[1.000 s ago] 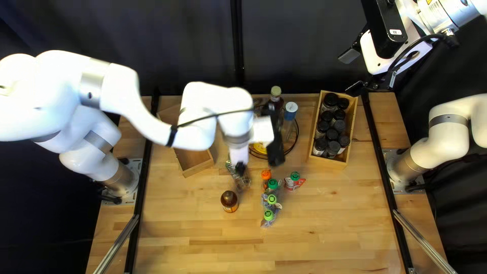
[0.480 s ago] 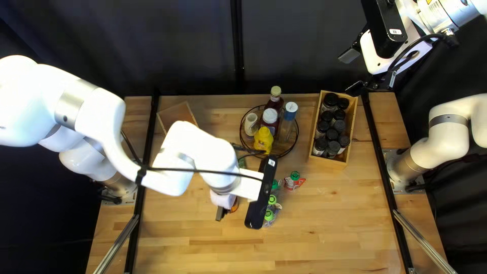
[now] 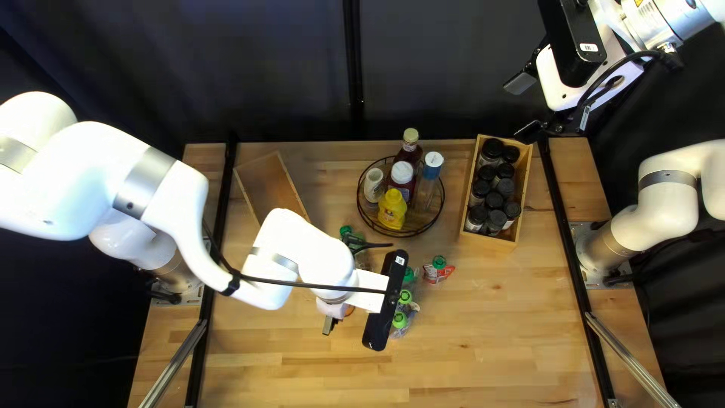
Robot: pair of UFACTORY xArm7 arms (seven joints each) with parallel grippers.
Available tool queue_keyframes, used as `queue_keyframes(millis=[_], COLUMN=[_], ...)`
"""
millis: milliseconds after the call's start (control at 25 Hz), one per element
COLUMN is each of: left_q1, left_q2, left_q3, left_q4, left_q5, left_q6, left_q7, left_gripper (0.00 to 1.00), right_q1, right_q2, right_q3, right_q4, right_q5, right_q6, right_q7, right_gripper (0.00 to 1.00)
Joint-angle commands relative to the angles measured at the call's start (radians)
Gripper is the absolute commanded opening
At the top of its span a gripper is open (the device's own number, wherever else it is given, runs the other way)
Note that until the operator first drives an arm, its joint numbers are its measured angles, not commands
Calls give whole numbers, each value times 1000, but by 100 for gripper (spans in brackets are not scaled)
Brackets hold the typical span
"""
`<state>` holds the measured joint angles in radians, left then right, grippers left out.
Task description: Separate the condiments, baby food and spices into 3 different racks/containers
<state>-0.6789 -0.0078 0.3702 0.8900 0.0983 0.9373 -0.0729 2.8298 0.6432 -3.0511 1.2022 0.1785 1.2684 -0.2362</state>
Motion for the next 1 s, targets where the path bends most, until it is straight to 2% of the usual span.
queue_keyframes(millis=[40,200,320,400,560,720,880,1000], left_q1=[8,6,4,4,8,28,62,89], left_q2=[-9,-18,-35,-39,-35,-55,-87,-79], left_q3=[8,5,0,-1,0,15,40,68], left_q4=[-27,-15,27,75,236,327,393,415], left_q5=[3,17,35,36,51,80,126,142], left_q6=[-20,1,58,111,270,355,397,378], left_q7=[3,-13,-26,-21,-13,-29,-57,-55], left_gripper=[0,0,0,0,0,0,0,0], right_q1=[0,0,0,0,0,0,0,0], right_q2=[0,0,0,0,0,0,0,0], right_q3=[0,0,0,0,0,0,0,0], right_q4=[0,0,0,0,0,0,0,0], right_q5=[0,0,0,0,0,0,0,0], right_q6=[0,0,0,0,0,0,0,0], right_q7=[0,0,0,0,0,0,0,0], right_gripper=[100,100,100,100,100,100,100,100])
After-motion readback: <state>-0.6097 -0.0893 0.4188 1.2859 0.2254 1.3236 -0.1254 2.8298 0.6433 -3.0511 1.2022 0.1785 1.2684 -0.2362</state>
